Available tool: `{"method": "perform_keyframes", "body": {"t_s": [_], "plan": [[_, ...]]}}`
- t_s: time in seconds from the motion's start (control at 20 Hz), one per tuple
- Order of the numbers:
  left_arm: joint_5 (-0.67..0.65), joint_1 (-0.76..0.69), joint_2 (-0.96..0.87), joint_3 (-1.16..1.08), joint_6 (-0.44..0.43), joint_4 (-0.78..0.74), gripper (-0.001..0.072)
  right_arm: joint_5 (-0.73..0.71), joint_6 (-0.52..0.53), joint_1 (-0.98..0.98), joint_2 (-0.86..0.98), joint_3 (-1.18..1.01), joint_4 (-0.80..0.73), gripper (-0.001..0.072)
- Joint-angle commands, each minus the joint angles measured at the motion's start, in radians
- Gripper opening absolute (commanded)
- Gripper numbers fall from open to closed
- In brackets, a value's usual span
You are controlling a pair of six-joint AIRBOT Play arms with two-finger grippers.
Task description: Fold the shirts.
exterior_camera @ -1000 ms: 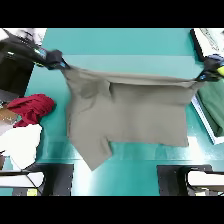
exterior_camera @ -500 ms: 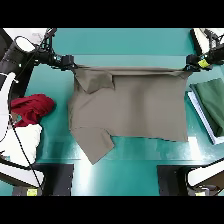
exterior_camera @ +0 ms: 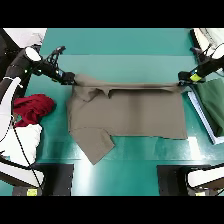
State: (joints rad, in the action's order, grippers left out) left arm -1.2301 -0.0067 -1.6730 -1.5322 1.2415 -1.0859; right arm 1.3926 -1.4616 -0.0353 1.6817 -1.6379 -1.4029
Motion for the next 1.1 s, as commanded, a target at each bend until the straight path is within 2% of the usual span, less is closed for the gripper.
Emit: {"method": "perform_keyframes", "body": {"t_s": [0.0, 0.1, 0.15, 0.2, 0.25, 0.4, 0.55, 0.65, 0.85, 1.05], "plan": [[-0.028, 0.000, 0.000, 0.073, -0.003, -0.015, 0.0026, -0.088, 0.003, -0.030, -0.060, 0.164, -0.011, 0.0015], [-0.046, 0.000, 0.000, 0.078, 0.023, -0.019, 0.0044, -0.101, -0.019, -0.029, -0.074, 0.195, -0.003, 0.0019], [-0.058, 0.000, 0.000, 0.076, 0.038, -0.027, 0.0310, -0.087, -0.026, -0.029, -0.074, 0.188, -0.003, 0.0061], [-0.072, 0.000, 0.000, 0.076, 0.048, -0.034, 0.0576, -0.064, -0.026, -0.029, -0.074, 0.176, -0.004, 0.0270], [-0.094, 0.001, 0.002, 0.076, 0.071, -0.047, 0.0556, -0.038, -0.025, -0.029, -0.074, 0.159, -0.004, 0.0382], [-0.155, 0.006, 0.047, 0.079, 0.078, -0.116, 0.0547, 0.076, 0.013, -0.029, -0.082, 0.098, -0.004, 0.0383], [-0.180, 0.017, 0.168, 0.148, 0.098, -0.120, 0.0547, 0.113, 0.037, -0.028, -0.162, 0.135, -0.003, 0.0383], [-0.161, 0.017, 0.290, 0.289, 0.114, -0.118, 0.0547, 0.111, 0.079, -0.018, -0.241, 0.212, 0.034, 0.0382], [-0.132, 0.016, 0.557, 0.700, 0.158, -0.044, 0.0547, 0.090, 0.140, 0.071, -0.364, 0.372, 0.256, 0.0378], [-0.044, 0.010, 0.746, 0.985, 0.237, 0.033, 0.0546, 0.054, 0.146, 0.157, -0.422, 0.463, 0.290, 0.0377]]}}
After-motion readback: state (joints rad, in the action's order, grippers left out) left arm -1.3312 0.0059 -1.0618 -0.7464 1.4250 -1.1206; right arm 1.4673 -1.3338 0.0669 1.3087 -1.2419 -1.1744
